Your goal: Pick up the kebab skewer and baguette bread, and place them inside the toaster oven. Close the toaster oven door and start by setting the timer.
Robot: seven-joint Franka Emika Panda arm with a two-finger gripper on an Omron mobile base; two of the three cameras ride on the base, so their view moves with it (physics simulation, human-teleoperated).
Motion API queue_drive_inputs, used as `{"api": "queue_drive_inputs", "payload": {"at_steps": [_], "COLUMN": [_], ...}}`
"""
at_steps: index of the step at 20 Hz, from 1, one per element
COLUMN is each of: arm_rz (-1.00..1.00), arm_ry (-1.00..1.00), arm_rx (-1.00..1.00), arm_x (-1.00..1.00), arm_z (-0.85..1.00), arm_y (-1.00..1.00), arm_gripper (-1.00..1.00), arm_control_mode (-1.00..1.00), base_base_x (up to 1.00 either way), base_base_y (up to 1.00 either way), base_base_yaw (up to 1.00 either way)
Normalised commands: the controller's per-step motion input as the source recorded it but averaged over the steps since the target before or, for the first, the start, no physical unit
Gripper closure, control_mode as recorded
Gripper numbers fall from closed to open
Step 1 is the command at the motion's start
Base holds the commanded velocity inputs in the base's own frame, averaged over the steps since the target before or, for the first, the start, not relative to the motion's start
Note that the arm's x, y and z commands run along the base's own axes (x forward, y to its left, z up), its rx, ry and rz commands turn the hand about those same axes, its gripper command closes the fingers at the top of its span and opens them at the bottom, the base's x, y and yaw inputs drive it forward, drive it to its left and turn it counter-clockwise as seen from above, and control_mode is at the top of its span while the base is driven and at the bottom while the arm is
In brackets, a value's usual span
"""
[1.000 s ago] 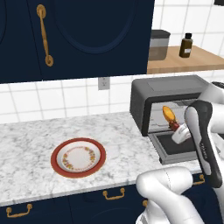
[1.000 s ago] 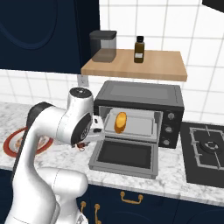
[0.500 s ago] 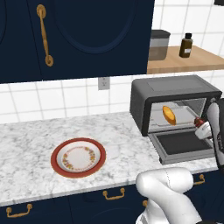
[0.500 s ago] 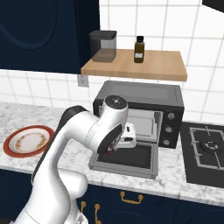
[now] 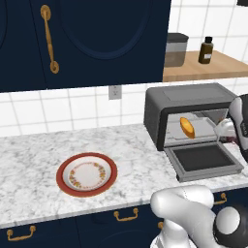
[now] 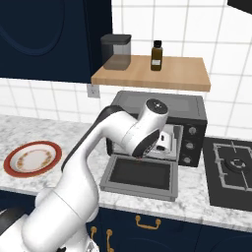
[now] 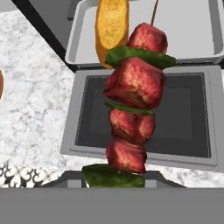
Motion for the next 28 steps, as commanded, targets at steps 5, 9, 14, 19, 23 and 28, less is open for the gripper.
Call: {"api": "queue_drive_inputs", "payload": {"at_steps": [5,9,14,19,23,28], "arm_rz": [-0.03,-0.02,-0.03,-0.03,-0.04,-0.03], "arm_ry": [0.00,0.00,0.00,0.00,0.00,0.00], "arm_rx": [-0.01,-0.06,-0.05,-0.03,-0.02,0.00], "arm_x": [0.37,0.28,0.40,0.30,0.38,0.29], "arm_z": [-0.31,-0.12,-0.03,-0.27,-0.21,-0.01], "arm_y": [0.00,0.00,0.00,0.00,-0.04,-0.35], "arm_gripper": [1.00,1.00,1.00,1.00,1.00,1.00], "arm_control_mode": [-1.00,-1.00,-1.00,-1.00,-1.00,-1.00], "base_base_x": [0.00,0.00,0.00,0.00,0.00,0.00], "base_base_y": [0.00,0.00,0.00,0.00,0.00,0.00], "base_base_yaw": [0.00,0.00,0.00,0.00,0.00,0.00]}}
